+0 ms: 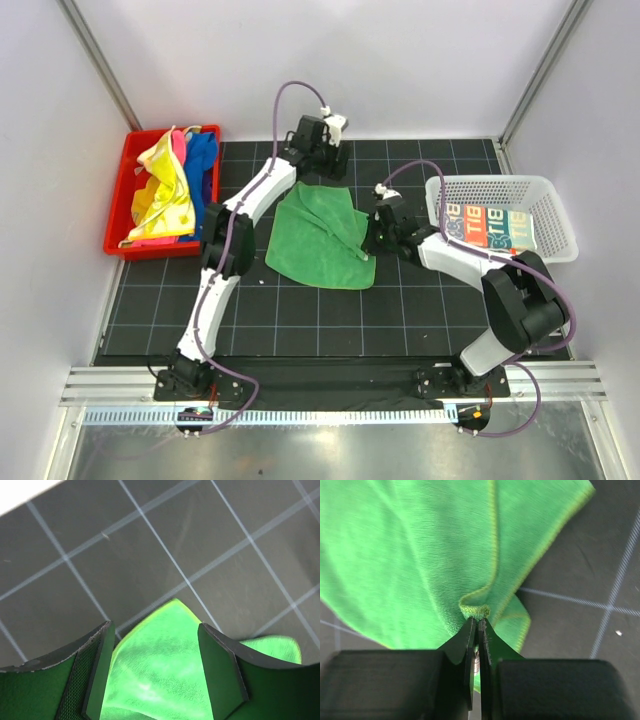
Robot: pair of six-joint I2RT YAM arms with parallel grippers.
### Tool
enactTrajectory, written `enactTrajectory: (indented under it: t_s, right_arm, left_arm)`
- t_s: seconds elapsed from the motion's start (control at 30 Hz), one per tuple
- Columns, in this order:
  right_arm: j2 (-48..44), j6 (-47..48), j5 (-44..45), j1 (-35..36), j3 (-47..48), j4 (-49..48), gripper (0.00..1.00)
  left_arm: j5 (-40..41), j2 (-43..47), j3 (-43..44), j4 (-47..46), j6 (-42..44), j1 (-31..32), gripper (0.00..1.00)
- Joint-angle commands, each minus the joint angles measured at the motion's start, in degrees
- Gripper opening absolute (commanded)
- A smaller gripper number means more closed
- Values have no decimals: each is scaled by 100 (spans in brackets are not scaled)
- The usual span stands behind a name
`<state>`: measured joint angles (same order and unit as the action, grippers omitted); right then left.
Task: Fold and stack the towels
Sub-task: Fold the towel
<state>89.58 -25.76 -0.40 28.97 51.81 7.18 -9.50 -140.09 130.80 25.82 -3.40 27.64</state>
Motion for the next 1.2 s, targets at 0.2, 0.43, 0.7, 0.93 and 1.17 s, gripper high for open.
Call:
enactTrajectory:
  t_s: [0.2, 0.43, 0.7, 0.93, 1.17]
  right_arm:
    - [-213, -166, 427, -49, -523, -340, 1]
    - [-125, -210, 322, -49, -646, -463, 1]
    - [-37, -228, 234, -49, -681, -560, 1]
    - [24, -219, 181, -49, -655, -577, 1]
    - [68, -210, 164, -49, -646, -595, 1]
  left_arm:
    - [-149, -422, 358, 740, 876, 330, 72]
    - [246, -738, 613, 775, 938, 418, 72]
    - [326, -888, 736, 599, 876, 444, 74]
    - [238, -1011, 719, 529, 885, 488, 74]
    - [325, -1187, 807, 433, 788, 576, 74]
